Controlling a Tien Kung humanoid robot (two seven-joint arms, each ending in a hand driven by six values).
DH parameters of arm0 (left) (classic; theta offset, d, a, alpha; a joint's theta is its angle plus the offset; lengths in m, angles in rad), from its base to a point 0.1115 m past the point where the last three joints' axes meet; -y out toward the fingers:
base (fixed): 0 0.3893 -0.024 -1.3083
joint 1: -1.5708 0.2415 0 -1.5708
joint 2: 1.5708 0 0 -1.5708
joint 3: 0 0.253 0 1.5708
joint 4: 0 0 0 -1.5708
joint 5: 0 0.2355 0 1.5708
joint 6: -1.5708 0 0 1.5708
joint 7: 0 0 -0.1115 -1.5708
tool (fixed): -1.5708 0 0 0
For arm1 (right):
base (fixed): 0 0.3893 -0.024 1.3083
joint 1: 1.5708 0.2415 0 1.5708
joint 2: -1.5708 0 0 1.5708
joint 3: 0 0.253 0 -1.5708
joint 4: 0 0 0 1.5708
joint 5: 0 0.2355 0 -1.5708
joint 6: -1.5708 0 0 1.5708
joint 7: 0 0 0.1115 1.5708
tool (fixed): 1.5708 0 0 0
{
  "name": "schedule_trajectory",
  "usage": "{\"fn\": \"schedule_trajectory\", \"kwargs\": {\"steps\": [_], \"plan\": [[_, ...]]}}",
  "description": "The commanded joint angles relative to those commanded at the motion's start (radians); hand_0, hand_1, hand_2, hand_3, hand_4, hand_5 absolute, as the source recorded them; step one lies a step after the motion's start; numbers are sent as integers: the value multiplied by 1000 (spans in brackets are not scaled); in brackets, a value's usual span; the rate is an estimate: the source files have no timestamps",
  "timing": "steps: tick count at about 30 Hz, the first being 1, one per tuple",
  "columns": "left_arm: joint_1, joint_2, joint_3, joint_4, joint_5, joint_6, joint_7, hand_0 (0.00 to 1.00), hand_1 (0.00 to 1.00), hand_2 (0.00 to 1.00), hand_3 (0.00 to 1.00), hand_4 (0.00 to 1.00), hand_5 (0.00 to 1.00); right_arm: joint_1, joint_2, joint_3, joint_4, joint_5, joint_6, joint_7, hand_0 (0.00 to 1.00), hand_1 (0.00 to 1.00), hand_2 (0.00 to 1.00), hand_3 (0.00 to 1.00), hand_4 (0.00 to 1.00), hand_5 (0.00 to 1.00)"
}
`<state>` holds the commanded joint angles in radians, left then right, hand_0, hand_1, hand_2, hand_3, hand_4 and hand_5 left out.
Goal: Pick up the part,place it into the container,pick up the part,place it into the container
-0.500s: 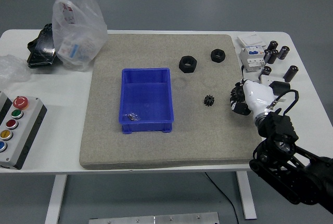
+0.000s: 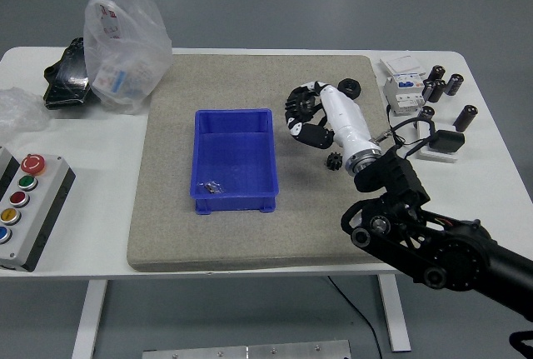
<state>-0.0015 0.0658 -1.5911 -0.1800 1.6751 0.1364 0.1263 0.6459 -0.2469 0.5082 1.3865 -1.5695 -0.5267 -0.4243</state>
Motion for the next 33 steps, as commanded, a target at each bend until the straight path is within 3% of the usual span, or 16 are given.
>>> {"fn": "schedule_trajectory", "kwargs": {"steps": [2, 3, 9, 10, 20, 21, 26, 27, 33], "plan": [[-1, 0, 0, 0, 0, 0, 1, 625, 549, 437, 617, 705, 342, 28, 7, -39, -2, 49, 41, -8, 478, 537, 394, 483, 327, 2], [-1, 1, 0, 0, 0, 1, 1, 625, 549, 437, 618, 706, 348, 43, 12, -60, -3, 74, 66, -19, 614, 647, 591, 595, 431, 2], [-3, 2, 2, 0, 0, 1, 3, 625, 549, 437, 618, 706, 348, 88, 26, -104, 1, 83, 167, -65, 614, 647, 591, 595, 431, 2], [-3, 2, 2, 0, 1, 1, 3, 625, 549, 437, 618, 706, 350, 92, 27, -107, 3, 74, 172, -67, 610, 678, 675, 691, 406, 81], [-5, 2, 2, 0, 2, 0, 4, 625, 549, 438, 617, 706, 351, 101, 30, -119, 10, 41, 156, -58, 611, 680, 681, 698, 422, 110], [-5, 2, 2, 0, 2, 0, 4, 625, 548, 439, 617, 706, 353, 102, 31, -119, 9, 43, 156, -57, 605, 681, 685, 701, 471, 113], [-5, 3, 6, 0, -2, 0, 2, 625, 548, 439, 617, 706, 353, 103, 33, -117, 6, 46, 177, -59, 605, 681, 685, 701, 471, 113], [-5, 3, 6, 0, -2, 0, 2, 625, 548, 439, 618, 704, 352, 103, 34, -116, 5, 45, 182, -60, 621, 686, 702, 718, 563, 82], [-5, 3, 7, 0, -2, -1, 3, 625, 548, 439, 618, 704, 352, 105, 37, -111, 5, 29, 199, -63, 621, 686, 702, 718, 563, 82]]}}
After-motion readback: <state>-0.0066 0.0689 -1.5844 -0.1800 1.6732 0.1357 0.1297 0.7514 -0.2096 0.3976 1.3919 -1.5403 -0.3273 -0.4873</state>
